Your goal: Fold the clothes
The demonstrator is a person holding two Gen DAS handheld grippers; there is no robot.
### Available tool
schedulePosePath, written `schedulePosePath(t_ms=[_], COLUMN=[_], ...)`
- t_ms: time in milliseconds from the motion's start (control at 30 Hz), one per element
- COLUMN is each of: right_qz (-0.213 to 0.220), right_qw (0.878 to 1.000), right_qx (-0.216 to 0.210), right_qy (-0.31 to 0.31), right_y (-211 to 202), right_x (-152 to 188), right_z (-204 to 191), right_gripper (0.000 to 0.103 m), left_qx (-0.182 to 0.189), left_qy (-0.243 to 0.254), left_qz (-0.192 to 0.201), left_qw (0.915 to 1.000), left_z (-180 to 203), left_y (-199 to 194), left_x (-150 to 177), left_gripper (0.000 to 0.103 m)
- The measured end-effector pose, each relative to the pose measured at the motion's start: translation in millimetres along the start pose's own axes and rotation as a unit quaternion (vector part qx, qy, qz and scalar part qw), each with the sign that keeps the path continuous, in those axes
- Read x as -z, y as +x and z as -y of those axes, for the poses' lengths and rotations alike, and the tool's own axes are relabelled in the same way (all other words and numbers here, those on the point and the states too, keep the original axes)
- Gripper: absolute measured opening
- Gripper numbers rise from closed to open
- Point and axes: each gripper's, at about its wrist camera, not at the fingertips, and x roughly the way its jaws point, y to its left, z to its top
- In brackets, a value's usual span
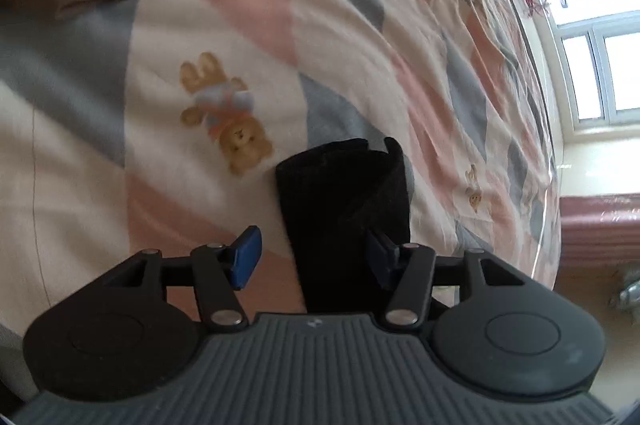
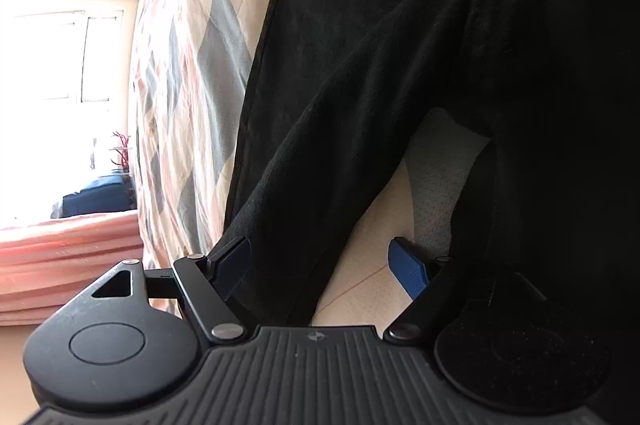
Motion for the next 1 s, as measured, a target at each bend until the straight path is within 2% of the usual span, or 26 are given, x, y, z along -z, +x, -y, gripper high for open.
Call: schedulePosePath(t_ms=[67,133,200,233,300,367,433,467,500,533,567,600,667,733,800,833,867,900,933,1000], right_qz=[-0.005,-0.009,-0.007,-0.005,0.001,0.008,0.014,0.016,0.018,0.024,0.031,0.037,0.041,0.027,0.006,-0.005,-0.021,-0.038,-0.055,-0.094], right_qw=[1.0,1.0,0.999,0.999,0.999,0.999,0.999,0.999,0.999,0.999,0.999,0.999,0.998,0.998,0.997,0.996,0.995,0.994,0.994,0.99], right_qx=[0.005,0.009,0.012,0.013,0.015,0.015,0.014,0.014,0.013,0.009,0.008,0.004,-0.002,0.004,0.02,0.028,0.039,0.044,0.047,0.038], right_qy=[-0.015,-0.029,-0.035,-0.037,-0.039,-0.039,-0.04,-0.041,-0.041,-0.04,-0.04,-0.04,-0.043,-0.058,-0.077,-0.085,-0.09,-0.089,-0.086,-0.095], right_y=[4,7,10,11,13,15,18,19,19,20,20,22,25,29,29,28,29,31,33,33], right_x=[2,3,5,6,8,9,11,12,12,13,13,12,11,12,17,19,19,18,16,13], right_z=[-6,-10,-12,-12,-14,-15,-16,-16,-16,-16,-16,-16,-18,-25,-31,-32,-30,-27,-24,-26], right_gripper=[0.08,0.08,0.08,0.08,0.08,0.081,0.081,0.08,0.08,0.079,0.075,0.071,0.036,0.021,0.02,0.02,0.022,0.026,0.029,0.037], left_qx=[0.024,0.027,0.025,0.024,0.022,0.012,-0.003,-0.014,-0.016,-0.014,-0.012,-0.004,0.02,0.046,0.051,0.045,0.022,-0.017,-0.062,-0.15], left_qy=[0.01,0.038,0.069,0.084,0.115,0.098,0.069,0.05,0.034,0.03,0.031,0.041,0.075,0.122,0.173,0.198,0.222,0.24,0.26,0.294], left_qz=[0.029,0.048,0.064,0.072,0.087,0.055,0.017,0.01,0.013,0.018,0.023,0.026,0.035,0.059,0.09,0.101,0.108,0.106,0.088,0.043], left_qw=[0.9992,0.9978,0.9953,0.9936,0.9892,0.9936,0.9975,0.9986,0.9992,0.9993,0.9992,0.9988,0.9964,0.9897,0.9795,0.974,0.9688,0.9647,0.9597,0.943], left_z=[10,19,28,32,41,30,16,9,4,3,3,5,15,28,32,31,27,16,3,-20], left_y=[-12,-19,-26,-29,-36,-12,19,32,41,45,47,43,23,-13,-52,-67,-73,-68,-49,-2], left_x=[-1,1,3,5,7,7,4,4,3,2,1,0,0,6,16,22,27,31,32,34], left_gripper=[0.05,0.052,0.067,0.078,0.075,0.067,0.063,0.056,0.056,0.049,0.022,0.008,0.001,0.001,0.001,0.003,0.006,0.008,0.012,0.028])
